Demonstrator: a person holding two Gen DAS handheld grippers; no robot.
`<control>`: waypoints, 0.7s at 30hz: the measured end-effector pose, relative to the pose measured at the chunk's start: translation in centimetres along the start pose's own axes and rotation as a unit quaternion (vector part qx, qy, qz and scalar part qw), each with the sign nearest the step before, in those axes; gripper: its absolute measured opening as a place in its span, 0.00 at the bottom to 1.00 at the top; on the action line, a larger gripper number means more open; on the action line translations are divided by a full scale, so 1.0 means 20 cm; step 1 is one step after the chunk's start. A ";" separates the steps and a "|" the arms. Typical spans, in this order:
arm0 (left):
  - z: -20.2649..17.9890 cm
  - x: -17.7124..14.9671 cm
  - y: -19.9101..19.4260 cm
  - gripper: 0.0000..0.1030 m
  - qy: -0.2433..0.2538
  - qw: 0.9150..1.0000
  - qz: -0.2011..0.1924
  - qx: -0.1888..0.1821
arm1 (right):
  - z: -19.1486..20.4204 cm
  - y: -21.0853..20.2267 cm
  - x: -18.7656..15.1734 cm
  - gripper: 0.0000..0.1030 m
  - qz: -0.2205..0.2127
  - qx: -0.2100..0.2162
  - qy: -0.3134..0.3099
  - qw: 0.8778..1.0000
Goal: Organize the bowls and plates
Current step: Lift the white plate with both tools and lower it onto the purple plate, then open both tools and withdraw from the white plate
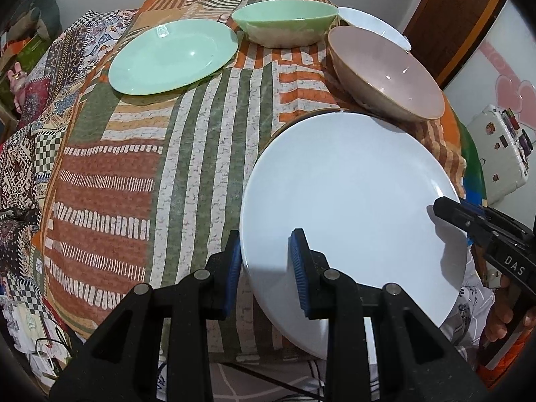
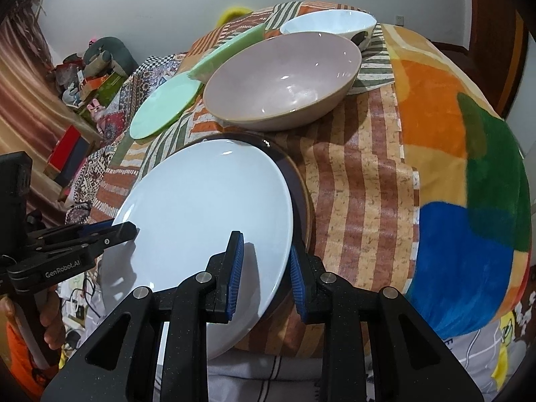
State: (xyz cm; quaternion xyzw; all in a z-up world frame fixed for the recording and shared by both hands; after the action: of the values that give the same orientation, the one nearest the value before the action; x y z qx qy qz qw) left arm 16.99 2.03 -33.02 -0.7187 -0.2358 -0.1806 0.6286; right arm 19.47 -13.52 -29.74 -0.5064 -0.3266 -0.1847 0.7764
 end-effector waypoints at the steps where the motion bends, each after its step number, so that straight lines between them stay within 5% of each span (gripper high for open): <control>1: 0.00 0.00 0.01 0.28 0.000 1.000 0.001 -0.001 | -0.01 0.00 0.01 0.24 -0.001 -0.001 0.001 1.000; 21: 0.01 0.02 0.06 0.29 -0.015 1.000 0.007 -0.018 | 0.00 0.02 0.03 0.26 -0.006 -0.010 -0.017 1.000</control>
State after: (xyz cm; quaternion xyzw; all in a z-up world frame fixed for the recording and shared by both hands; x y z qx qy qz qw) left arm 18.03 2.19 -33.88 -0.7341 -0.2367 -0.1701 0.6133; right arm 20.20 -13.35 -29.51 -0.5154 -0.3411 -0.1843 0.7642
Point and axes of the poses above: each gripper's, at about its wrist camera, not at the fingertips, and y roughly the way its jaws point, z to its left, x to its top, the point moved 10 cm from there along y, roughly the way its jaws point, and after that the axes turned 11 degrees about -z, right-handed, at the moved point
